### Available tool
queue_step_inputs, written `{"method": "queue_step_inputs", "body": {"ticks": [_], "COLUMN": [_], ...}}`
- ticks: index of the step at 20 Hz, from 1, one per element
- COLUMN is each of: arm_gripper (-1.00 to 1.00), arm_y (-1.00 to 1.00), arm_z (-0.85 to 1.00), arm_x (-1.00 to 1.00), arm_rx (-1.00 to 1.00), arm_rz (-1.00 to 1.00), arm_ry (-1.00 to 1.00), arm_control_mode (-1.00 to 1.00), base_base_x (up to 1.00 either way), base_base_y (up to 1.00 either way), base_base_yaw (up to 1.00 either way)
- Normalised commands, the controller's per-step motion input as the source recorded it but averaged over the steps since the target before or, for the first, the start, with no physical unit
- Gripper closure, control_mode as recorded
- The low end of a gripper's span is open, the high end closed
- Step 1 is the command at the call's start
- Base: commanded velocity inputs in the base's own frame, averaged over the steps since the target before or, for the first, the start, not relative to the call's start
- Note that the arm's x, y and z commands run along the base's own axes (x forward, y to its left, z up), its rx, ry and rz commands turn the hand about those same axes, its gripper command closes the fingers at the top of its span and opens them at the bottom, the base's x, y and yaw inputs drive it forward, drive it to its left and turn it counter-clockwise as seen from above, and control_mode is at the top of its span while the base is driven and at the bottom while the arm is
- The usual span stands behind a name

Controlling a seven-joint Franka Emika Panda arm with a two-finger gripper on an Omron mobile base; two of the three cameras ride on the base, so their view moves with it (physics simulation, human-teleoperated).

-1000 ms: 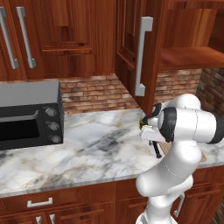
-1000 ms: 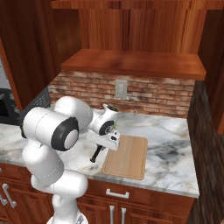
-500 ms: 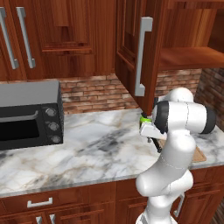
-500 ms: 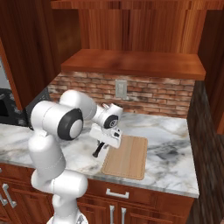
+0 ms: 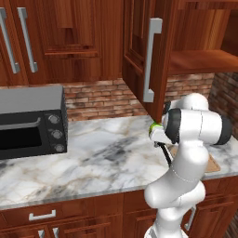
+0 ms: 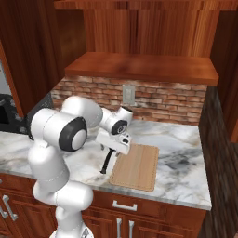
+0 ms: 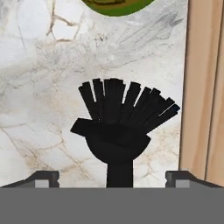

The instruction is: Grab the spray bottle from the cabinet, then place it next to the cutting board for sanitizing. Then grab the dish brush from the countertop next to the sink and place it next to the cutting board.

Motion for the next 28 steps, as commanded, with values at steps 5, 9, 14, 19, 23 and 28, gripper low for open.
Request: {"method": "queue_step_inputs", "body": {"ticks": [5, 9, 14, 19, 23, 28], "arm_gripper": [-1.00, -1.00, -1.00, -1.00, -1.00, -1.00], "arm_y": [0.02, 0.00, 0.01, 0.00, 0.00, 0.00], "arm_z": [0.54, 0.68, 0.73, 0.83, 0.97, 1.00], "arm_x": [-0.41, -0.57, -0.65, -0.65, -0.63, -0.59], "arm_rx": [0.00, 0.00, 0.00, 0.00, 0.00, 0.00], "arm_rz": [0.00, 0.00, 0.00, 0.00, -0.02, -0.03], "arm_ry": [-0.25, -0.30, -0.27, -0.17, -0.16, -0.18], "arm_control_mode": [-1.00, -1.00, -1.00, -1.00, -1.00, -1.00], "base_base_x": [0.00, 0.00, 0.00, 0.00, 0.00, 0.00], "base_base_y": [0.00, 0.00, 0.00, 0.00, 0.00, 0.00], "base_base_yaw": [0.00, 0.00, 0.00, 0.00, 0.00, 0.00]}}
